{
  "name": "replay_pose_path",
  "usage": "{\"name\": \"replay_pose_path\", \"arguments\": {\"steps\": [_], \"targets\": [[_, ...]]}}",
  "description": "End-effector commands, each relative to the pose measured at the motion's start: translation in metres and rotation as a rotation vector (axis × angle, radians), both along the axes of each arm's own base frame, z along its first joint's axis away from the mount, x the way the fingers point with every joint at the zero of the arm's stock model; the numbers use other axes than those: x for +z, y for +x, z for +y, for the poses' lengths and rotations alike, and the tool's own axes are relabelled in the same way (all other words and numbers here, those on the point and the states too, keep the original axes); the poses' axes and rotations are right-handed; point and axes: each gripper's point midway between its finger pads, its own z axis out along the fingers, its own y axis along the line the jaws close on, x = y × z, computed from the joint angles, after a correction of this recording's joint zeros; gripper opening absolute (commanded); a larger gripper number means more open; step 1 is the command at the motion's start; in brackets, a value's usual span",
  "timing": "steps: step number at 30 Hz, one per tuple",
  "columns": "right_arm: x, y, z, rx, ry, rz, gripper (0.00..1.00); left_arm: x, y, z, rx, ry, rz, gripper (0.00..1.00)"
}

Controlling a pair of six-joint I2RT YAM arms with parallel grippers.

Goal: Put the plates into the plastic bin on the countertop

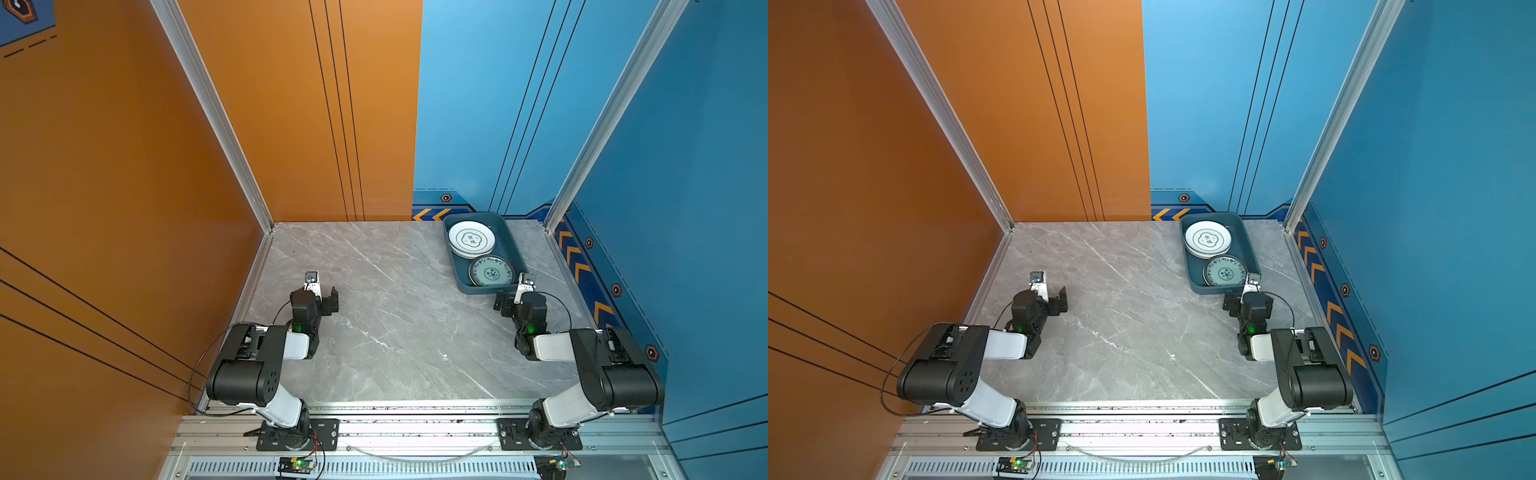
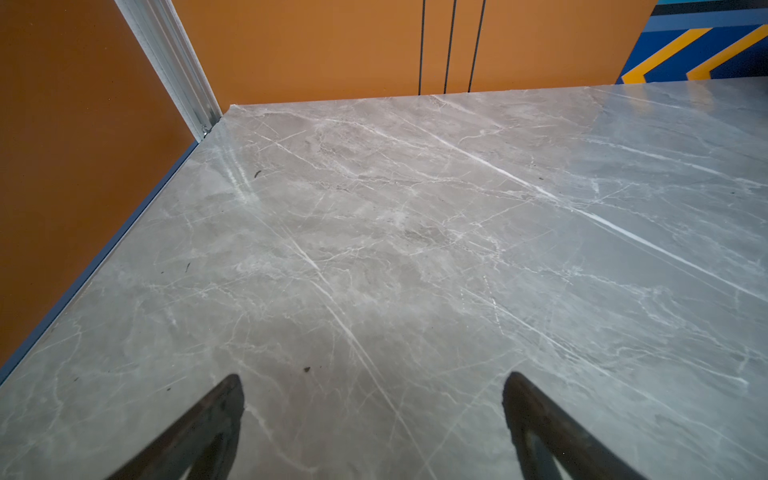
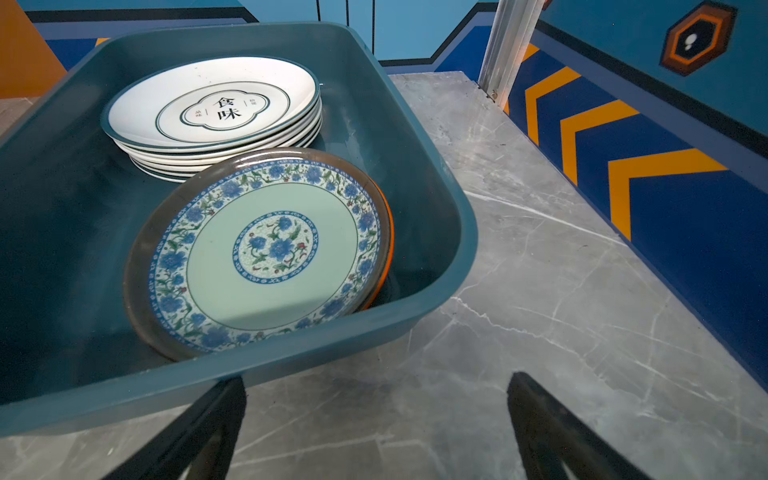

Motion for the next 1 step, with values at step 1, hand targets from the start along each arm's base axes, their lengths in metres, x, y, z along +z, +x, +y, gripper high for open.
{"name": "replay_pose_path", "arguments": {"steps": [1], "targets": [[0.0176,0.0094,-0.0004,-0.005,-0.011,-0.051,1.0,0.0068,0.003,0.0017,0.001,0.012,-0.011,0.98]]}}
